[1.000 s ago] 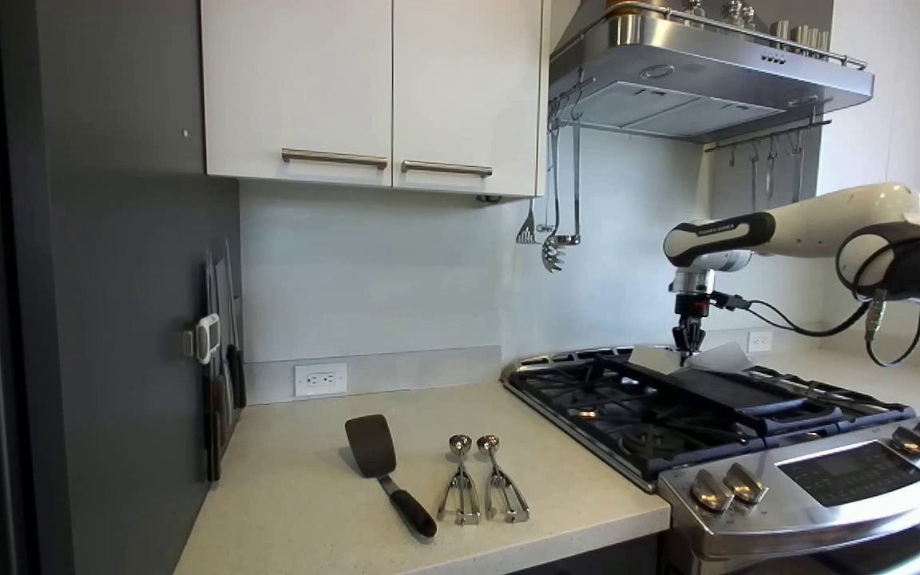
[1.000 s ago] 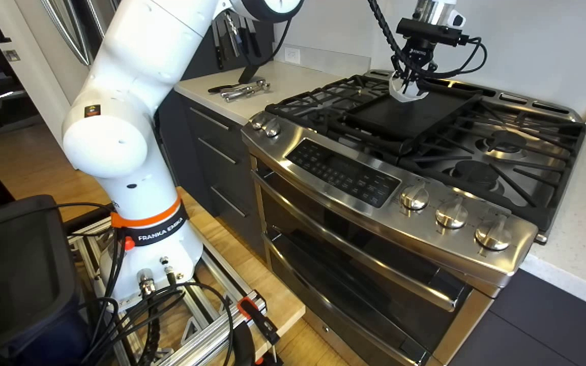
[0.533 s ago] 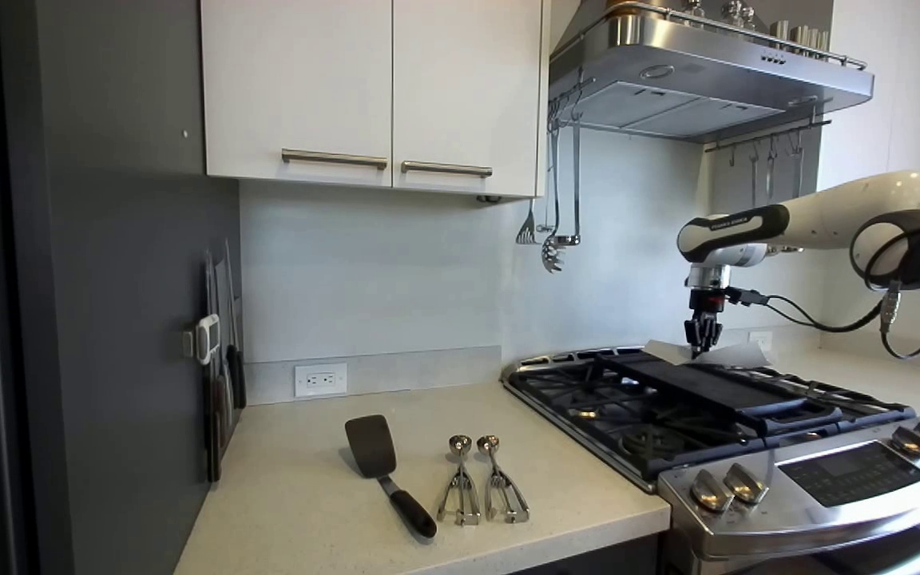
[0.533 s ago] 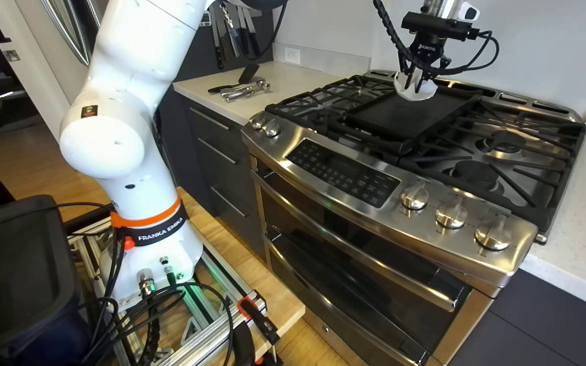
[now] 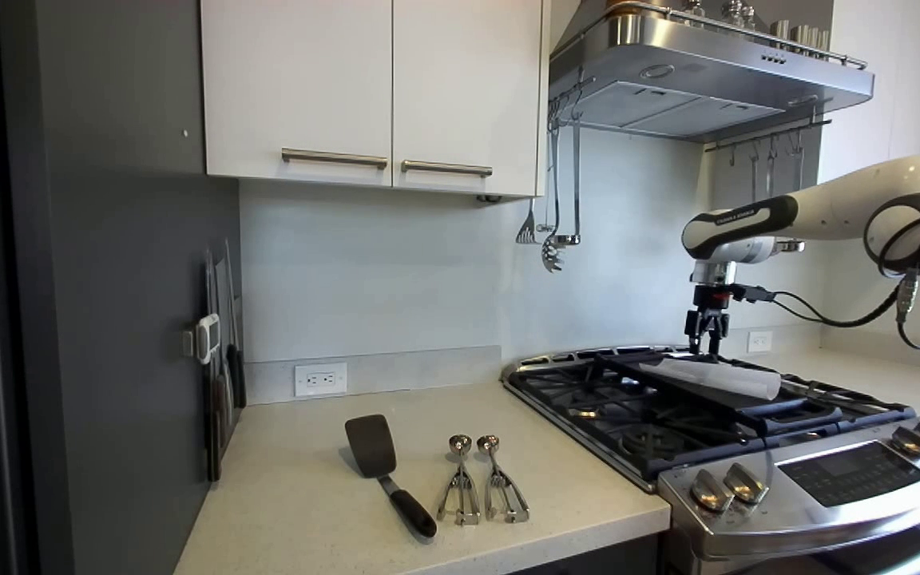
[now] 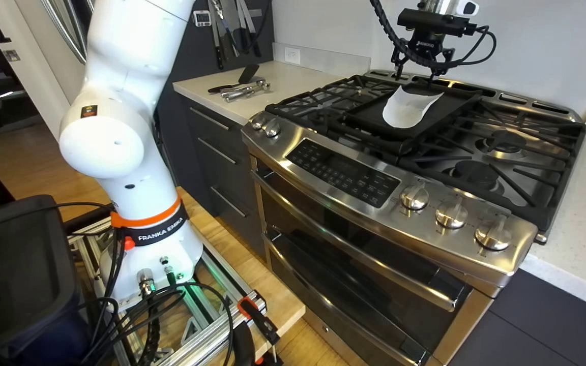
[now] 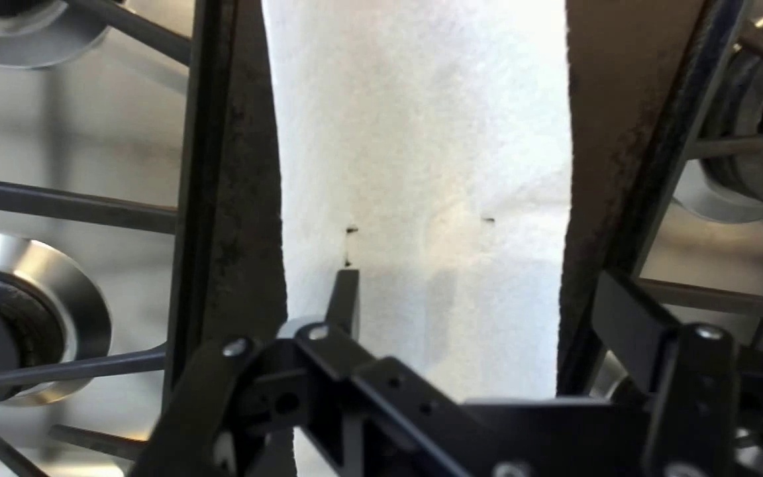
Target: Use the paper towel to wipe the black tray
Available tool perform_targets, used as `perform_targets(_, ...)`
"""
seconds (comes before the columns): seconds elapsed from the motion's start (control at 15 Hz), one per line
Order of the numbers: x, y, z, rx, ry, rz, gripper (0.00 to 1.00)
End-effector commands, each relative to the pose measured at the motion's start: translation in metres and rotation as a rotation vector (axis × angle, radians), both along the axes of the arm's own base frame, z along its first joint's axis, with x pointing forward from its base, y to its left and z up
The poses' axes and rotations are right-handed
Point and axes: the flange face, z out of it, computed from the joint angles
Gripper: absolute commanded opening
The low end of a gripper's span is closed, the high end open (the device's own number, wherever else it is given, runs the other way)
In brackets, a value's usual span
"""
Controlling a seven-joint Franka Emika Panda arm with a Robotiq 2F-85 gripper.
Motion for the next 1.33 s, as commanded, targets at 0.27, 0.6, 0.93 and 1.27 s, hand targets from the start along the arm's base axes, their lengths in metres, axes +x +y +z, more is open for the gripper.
perform_targets(0.27, -0.053, 0.052, 0.013, -0.031, 0.005, -0.043, 1.00)
perform_targets(0.6, -0.097, 0.068, 0.036, -0.112, -0.097, -0.074, 1.00)
perform_targets(0.93, -0.150, 0.087, 0.060, -0.141, -0.166, -0.153, 1.00)
perform_targets(1.27, -0.144, 0.088, 0.068, -0.127, -0.159, -0.138, 1.00)
